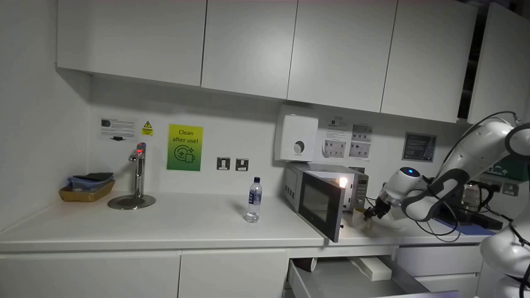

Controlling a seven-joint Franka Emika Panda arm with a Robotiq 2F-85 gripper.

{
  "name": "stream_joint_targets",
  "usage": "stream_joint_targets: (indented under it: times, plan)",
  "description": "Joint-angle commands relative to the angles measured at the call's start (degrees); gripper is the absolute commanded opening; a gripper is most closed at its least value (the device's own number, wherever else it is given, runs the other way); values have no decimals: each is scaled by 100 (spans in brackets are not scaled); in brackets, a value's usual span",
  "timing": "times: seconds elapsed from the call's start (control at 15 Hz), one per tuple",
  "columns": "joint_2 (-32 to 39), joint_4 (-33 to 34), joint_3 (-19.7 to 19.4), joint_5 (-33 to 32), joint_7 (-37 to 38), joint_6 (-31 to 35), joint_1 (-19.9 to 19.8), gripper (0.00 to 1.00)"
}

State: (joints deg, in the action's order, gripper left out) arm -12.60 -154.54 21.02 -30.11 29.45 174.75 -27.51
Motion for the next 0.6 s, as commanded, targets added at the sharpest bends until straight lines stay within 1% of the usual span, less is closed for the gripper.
stream_joint_targets:
  times: [0.0, 0.07, 0.13, 0.27, 0.47, 0.53]
  plan:
    - [-14, 24, 257, -336, 328, 159, -356, 100]
    - [-11, 23, 299, -373, 365, 166, -402, 98]
    - [-9, 25, 335, -397, 394, 171, -441, 74]
    - [-1, 26, 410, -421, 403, 191, -518, 72]
    - [10, 28, 502, -412, 392, 197, -605, 52]
    - [15, 29, 530, -406, 385, 198, -632, 43]
